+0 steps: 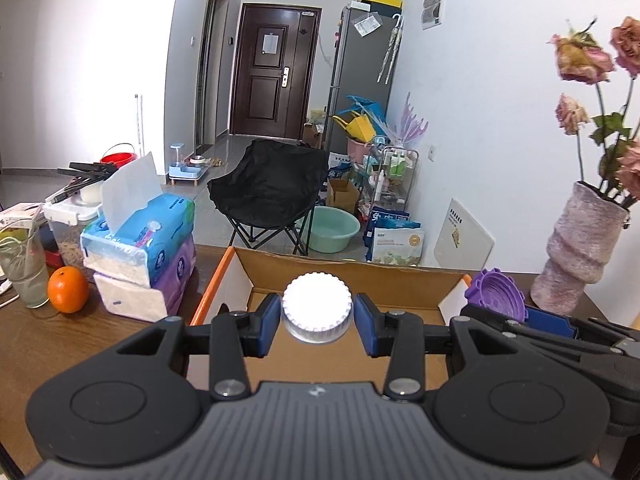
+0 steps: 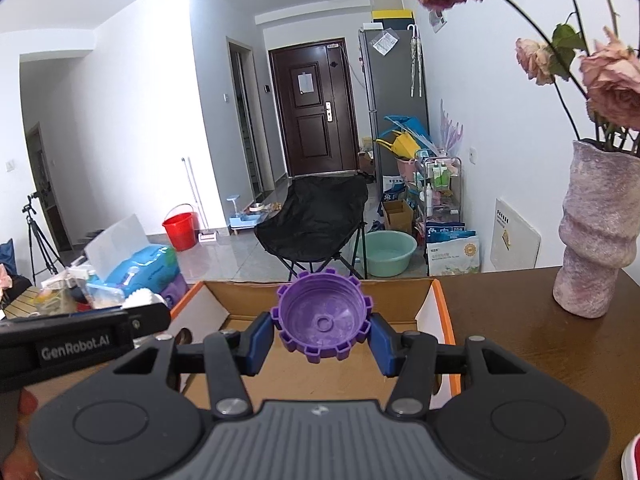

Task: Organize rigid objects
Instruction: 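Carry the purple cap in the right tool while the left tool carries the white cap to the cardboard box, then open the right tool over the box while the left tool releases the white cap inside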

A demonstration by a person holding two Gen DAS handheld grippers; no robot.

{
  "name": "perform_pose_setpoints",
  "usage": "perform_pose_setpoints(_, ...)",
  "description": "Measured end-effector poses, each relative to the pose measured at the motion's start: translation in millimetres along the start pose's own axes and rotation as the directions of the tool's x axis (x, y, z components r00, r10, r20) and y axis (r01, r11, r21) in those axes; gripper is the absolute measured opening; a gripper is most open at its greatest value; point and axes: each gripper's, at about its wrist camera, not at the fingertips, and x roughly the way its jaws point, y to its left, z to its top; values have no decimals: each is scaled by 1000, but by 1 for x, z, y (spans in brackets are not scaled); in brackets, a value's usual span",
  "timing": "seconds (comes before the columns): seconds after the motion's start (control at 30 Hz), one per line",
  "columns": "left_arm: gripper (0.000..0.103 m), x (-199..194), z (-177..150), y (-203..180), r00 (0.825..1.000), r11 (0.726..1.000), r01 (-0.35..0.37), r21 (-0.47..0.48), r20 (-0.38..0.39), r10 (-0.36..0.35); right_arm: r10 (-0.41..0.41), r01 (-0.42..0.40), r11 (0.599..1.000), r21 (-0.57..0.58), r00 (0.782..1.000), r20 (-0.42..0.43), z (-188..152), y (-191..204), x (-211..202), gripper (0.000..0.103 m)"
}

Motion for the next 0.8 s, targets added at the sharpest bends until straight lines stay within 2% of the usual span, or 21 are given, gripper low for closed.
perform_pose_setpoints(0.17, 41, 25, 5, -1, 1000, 1000, -22, 9, -15, 22, -16, 16, 1000, -14, 1000, -22, 4, -5, 28, 51)
perform_pose_setpoints(0.37, 41, 63, 3, 2, 995, 997, -73, 17, -68, 74, -34, 31, 998, -47, 997, -65, 1, -5, 58, 50)
perform_pose_setpoints(0.63, 41, 107, -15, 20, 974, 990, -143, 16, -177, 144, -76, 64, 994, -90, 988, -137, -16, 0, 85, 50)
perform_pose_setpoints(0.8, 42, 119, -22, 22, 967, 989, -143, 34, -210, 147, -96, 78, 991, -109, 981, -169, -24, -1, 100, 51)
